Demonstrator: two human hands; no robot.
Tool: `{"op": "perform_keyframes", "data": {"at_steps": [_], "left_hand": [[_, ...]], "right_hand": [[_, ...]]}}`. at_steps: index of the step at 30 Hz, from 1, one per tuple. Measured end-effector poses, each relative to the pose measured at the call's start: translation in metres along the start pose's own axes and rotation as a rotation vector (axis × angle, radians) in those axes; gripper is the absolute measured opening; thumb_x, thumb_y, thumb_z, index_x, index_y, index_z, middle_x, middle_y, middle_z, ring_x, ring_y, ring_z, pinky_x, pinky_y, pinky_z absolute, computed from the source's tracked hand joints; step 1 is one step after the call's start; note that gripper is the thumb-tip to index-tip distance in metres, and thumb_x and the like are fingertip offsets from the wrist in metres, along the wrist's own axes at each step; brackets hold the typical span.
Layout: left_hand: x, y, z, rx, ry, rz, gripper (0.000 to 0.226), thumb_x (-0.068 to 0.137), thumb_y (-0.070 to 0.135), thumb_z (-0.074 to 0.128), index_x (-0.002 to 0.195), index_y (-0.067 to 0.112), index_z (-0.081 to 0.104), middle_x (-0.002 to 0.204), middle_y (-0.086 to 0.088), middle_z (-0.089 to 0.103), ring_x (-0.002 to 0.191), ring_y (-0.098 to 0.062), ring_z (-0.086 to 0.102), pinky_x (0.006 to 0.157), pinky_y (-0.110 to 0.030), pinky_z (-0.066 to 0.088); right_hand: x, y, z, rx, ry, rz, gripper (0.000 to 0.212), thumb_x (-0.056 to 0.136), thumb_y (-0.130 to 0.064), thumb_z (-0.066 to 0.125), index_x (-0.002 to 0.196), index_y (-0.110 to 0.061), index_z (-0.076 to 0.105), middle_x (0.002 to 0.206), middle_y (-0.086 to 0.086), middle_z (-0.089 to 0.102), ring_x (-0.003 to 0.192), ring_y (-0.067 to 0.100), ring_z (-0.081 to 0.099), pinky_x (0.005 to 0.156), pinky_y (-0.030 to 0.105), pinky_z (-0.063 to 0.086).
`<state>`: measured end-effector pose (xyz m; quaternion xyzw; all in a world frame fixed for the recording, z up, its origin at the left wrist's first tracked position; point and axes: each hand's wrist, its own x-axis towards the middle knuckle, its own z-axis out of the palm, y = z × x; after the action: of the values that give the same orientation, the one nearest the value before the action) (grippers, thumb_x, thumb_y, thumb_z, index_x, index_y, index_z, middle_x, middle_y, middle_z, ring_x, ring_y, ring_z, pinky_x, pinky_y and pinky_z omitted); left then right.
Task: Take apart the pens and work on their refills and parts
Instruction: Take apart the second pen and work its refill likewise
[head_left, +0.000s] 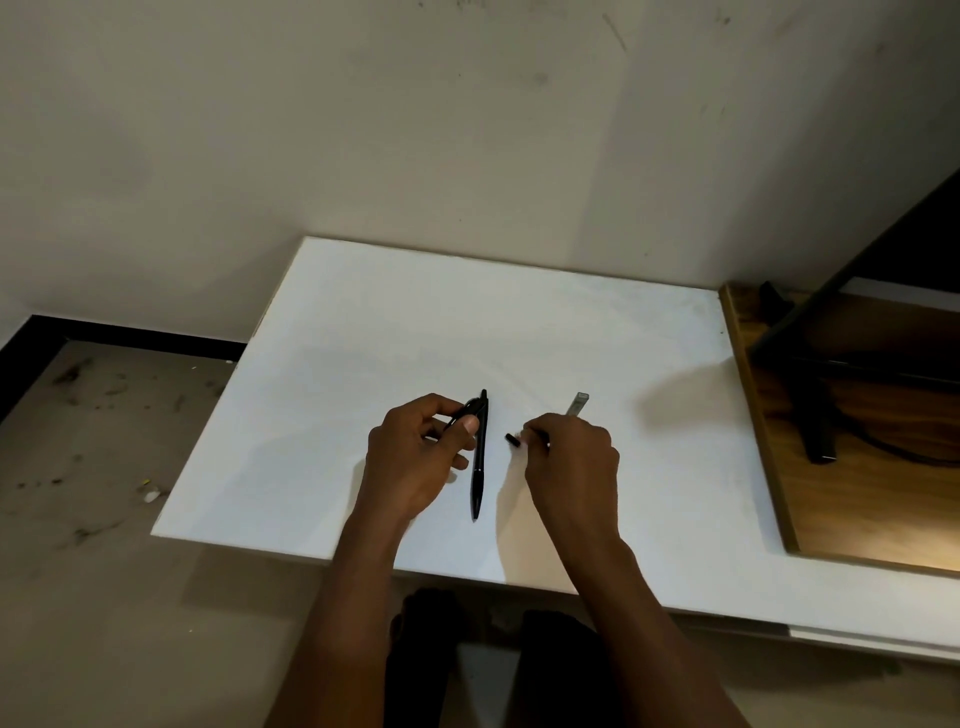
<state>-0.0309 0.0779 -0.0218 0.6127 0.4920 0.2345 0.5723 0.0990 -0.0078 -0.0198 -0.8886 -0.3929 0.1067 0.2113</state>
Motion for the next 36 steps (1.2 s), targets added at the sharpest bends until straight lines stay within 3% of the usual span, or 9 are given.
{"op": "perform_keyframes", "data": {"at_steps": [4, 7, 12, 16, 20, 24, 27, 29, 36], "left_hand": [[0.000, 0.004, 0.005, -0.068, -0.033, -0.006, 0.010, 0.097, 0.026, 0.065, 0.101, 0.020, 0.071, 0.077, -0.001, 0.076, 0.058, -0.013, 0.064, 0.047, -0.020, 0.044], [0.000, 0.005, 0.011, -0.143, -0.052, -0.019, 0.013, 0.098, 0.029, 0.063, 0.102, 0.020, 0.071, 0.075, -0.001, 0.073, 0.058, -0.016, 0.055, 0.056, -0.024, 0.043], [0.000, 0.011, 0.018, -0.207, -0.112, 0.000, 0.018, 0.097, 0.035, 0.062, 0.102, 0.022, 0.074, 0.071, 0.003, 0.070, 0.056, -0.013, 0.051, 0.055, -0.020, 0.042], [0.001, 0.012, 0.020, -0.213, -0.137, 0.015, 0.021, 0.095, 0.039, 0.063, 0.104, 0.022, 0.073, 0.072, 0.004, 0.070, 0.058, -0.013, 0.052, 0.056, -0.026, 0.042], [0.001, 0.011, 0.021, -0.212, -0.151, 0.027, 0.022, 0.094, 0.041, 0.065, 0.101, 0.022, 0.074, 0.075, 0.002, 0.070, 0.060, -0.014, 0.053, 0.060, -0.032, 0.042], [0.001, 0.011, 0.023, -0.201, -0.121, 0.038, 0.012, 0.088, 0.038, 0.074, 0.099, 0.034, 0.077, 0.081, 0.012, 0.070, 0.060, -0.008, 0.055, 0.061, -0.023, 0.047], [-0.001, 0.012, 0.027, -0.191, -0.107, 0.049, 0.020, 0.084, 0.033, 0.079, 0.104, 0.034, 0.077, 0.090, 0.020, 0.074, 0.056, 0.001, 0.061, 0.054, -0.011, 0.046], [-0.002, 0.013, 0.027, -0.189, -0.097, 0.049, 0.021, 0.082, 0.032, 0.080, 0.103, 0.031, 0.078, 0.083, 0.020, 0.074, 0.055, 0.001, 0.062, 0.053, -0.011, 0.047], [0.003, 0.011, 0.023, -0.202, 0.019, 0.087, 0.007, 0.085, 0.026, 0.079, 0.092, 0.027, 0.080, 0.066, 0.009, 0.069, 0.050, -0.011, 0.053, 0.058, -0.022, 0.048]], "right_hand": [[-0.010, 0.005, -0.024, 0.184, 0.326, 0.043, 0.014, 0.086, -0.021, 0.068, 0.073, -0.019, 0.067, 0.072, -0.008, 0.069, 0.068, 0.012, 0.064, 0.061, 0.026, 0.043], [-0.004, 0.015, -0.035, 0.276, 0.524, -0.021, 0.010, 0.084, -0.017, 0.074, 0.084, -0.017, 0.063, 0.076, -0.007, 0.064, 0.065, 0.009, 0.059, 0.061, 0.018, 0.043], [0.009, 0.032, -0.030, 0.283, 0.336, -0.114, 0.038, 0.089, -0.015, 0.073, 0.126, -0.017, 0.065, 0.113, -0.002, 0.068, 0.097, 0.014, 0.064, 0.081, 0.024, 0.047], [0.015, 0.038, -0.023, 0.259, 0.239, -0.123, 0.028, 0.092, -0.015, 0.072, 0.120, -0.017, 0.070, 0.113, -0.004, 0.073, 0.107, 0.019, 0.063, 0.084, 0.015, 0.033], [0.018, 0.037, -0.022, 0.273, 0.254, -0.106, 0.016, 0.093, -0.011, 0.070, 0.108, -0.014, 0.075, 0.099, -0.005, 0.076, 0.097, 0.018, 0.067, 0.083, 0.025, 0.045], [0.020, 0.034, -0.028, 0.681, 0.247, 0.028, 0.014, 0.089, -0.012, 0.076, 0.101, -0.019, 0.075, 0.078, -0.013, 0.075, 0.076, 0.001, 0.071, 0.064, 0.012, 0.051], [0.017, 0.031, -0.031, 1.097, 0.073, 0.192, 0.015, 0.088, -0.015, 0.077, 0.102, -0.015, 0.075, 0.080, 0.004, 0.079, 0.076, 0.017, 0.077, 0.071, 0.033, 0.061], [0.015, 0.029, -0.030, 1.280, -0.005, 0.239, 0.015, 0.088, -0.013, 0.076, 0.103, -0.009, 0.076, 0.085, 0.013, 0.079, 0.078, 0.024, 0.077, 0.074, 0.032, 0.061], [0.017, 0.024, -0.025, 1.487, -0.116, 0.345, 0.013, 0.090, -0.008, 0.071, 0.097, 0.000, 0.078, 0.092, 0.018, 0.077, 0.083, 0.029, 0.076, 0.077, 0.027, 0.060]]}}
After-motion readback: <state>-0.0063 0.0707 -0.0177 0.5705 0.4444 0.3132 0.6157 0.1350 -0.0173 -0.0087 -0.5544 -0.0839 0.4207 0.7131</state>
